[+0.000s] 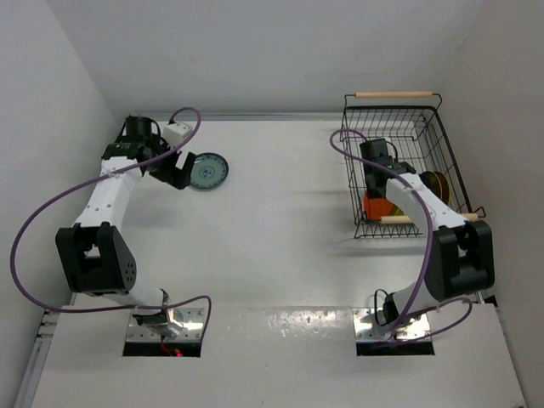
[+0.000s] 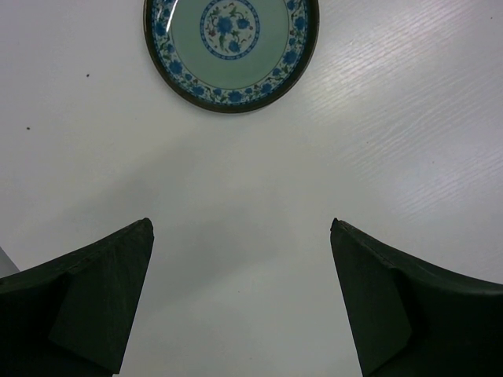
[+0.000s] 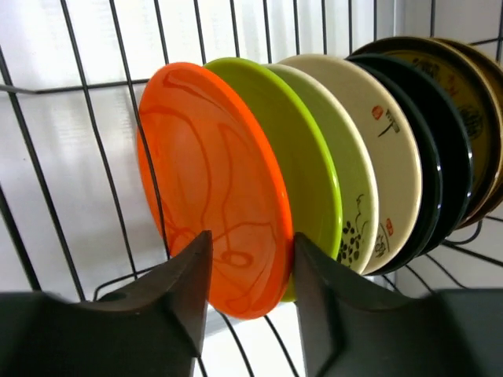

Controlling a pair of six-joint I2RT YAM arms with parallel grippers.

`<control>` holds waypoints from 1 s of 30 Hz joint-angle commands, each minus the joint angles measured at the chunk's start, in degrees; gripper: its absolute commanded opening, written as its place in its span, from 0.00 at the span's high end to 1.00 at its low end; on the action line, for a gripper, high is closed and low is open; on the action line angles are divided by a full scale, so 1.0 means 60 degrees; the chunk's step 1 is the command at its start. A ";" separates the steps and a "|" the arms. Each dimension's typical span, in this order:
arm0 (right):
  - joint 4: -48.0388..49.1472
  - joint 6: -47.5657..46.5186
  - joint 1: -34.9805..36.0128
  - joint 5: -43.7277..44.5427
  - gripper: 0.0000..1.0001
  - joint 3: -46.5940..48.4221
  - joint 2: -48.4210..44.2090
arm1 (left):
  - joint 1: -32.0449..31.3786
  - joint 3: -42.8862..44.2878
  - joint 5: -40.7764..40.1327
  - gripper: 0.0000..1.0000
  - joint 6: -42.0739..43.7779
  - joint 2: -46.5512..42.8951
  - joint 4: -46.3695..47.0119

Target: Load the plates into the dish rack

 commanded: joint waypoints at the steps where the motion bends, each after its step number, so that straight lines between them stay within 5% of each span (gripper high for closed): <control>1: 0.0248 -0.0043 0.0026 -0.0101 0.50 0.0099 -0.0646 | 0.0057 -0.0055 0.0236 0.00 -0.0025 0.0293 0.0184; 5: 0.0220 -0.0220 -0.0003 -0.0232 0.28 0.0815 -0.0968 | 0.0057 0.0061 0.0325 0.00 -0.0112 0.0864 0.0579; 10: 0.0423 -0.0118 0.0071 -0.0730 0.14 0.1798 -0.1598 | 0.0057 0.0573 0.0208 0.07 -0.1049 0.2298 0.1180; 13: 0.0978 -0.0190 0.0361 -0.0862 0.14 0.1769 -0.2153 | 0.0057 0.0998 -0.0186 0.16 -0.1764 0.3148 0.1735; 19: 0.1318 -0.0689 0.1153 -0.0716 0.14 0.1652 -0.2535 | 0.0466 0.2434 -0.1243 0.16 -0.3042 0.5331 0.2337; 25: 0.1449 -0.0806 0.1637 -0.0482 0.14 0.1506 -0.2712 | 0.0248 0.3180 0.0791 0.22 -0.2635 0.6677 0.1784; 28: 0.1830 -0.0996 0.1769 -0.0306 0.16 0.1359 -0.2829 | -0.0265 0.3314 0.0911 0.36 -0.2120 0.7163 0.0975; 30: 0.1962 -0.1070 0.1784 -0.0306 0.17 0.1373 -0.2873 | -0.0265 0.3314 0.1188 0.57 -0.2120 0.7427 0.0975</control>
